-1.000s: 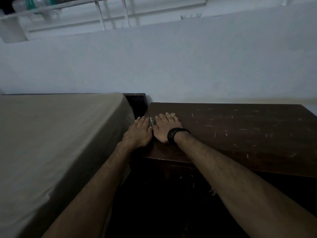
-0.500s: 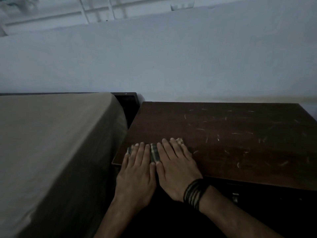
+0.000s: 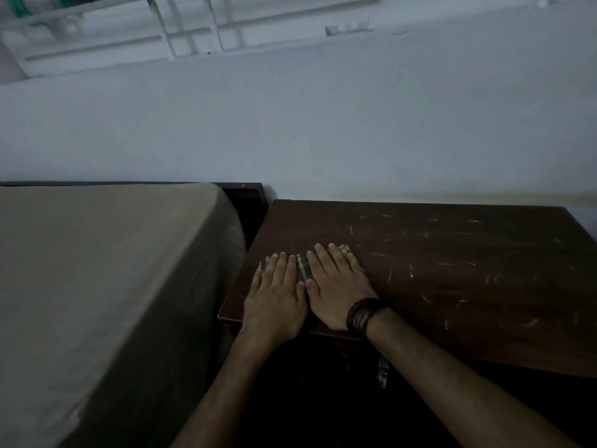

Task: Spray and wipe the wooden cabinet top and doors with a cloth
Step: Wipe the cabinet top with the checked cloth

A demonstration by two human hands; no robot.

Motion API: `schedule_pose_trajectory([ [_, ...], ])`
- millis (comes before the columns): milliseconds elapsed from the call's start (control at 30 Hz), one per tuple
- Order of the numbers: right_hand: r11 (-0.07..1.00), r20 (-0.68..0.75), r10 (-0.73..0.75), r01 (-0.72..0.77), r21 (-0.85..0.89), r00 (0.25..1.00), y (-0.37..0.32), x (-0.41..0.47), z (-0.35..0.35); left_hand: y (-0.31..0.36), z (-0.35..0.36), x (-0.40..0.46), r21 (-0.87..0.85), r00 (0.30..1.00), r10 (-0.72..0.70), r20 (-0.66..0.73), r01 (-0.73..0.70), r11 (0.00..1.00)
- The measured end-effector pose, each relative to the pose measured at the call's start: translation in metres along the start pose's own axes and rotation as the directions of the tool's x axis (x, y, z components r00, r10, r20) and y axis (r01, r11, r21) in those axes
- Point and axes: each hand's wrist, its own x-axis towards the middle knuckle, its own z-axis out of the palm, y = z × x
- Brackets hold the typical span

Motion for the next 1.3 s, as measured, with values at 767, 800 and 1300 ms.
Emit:
schedule_pose_trajectory([
  [767,0.996,0.022,-0.068,0.067,0.062,0.997,0.010,0.059,-0.003,-0.018,-0.002,0.047,-0.053,0.992,-0.090,0.083,0.095,0.994],
  [800,0.997,0.032,-0.047,0.046,0.056,0.998,0.014,0.070,-0.006,-0.017,-0.002,0.061,-0.055,0.993,-0.082,0.085,0.087,0.995],
  [1300,0.998,0.048,0.057,-0.058,0.020,0.997,0.054,0.055,-0.019,0.023,-0.006,0.085,-0.076,0.993,0.035,0.114,-0.026,0.997],
])
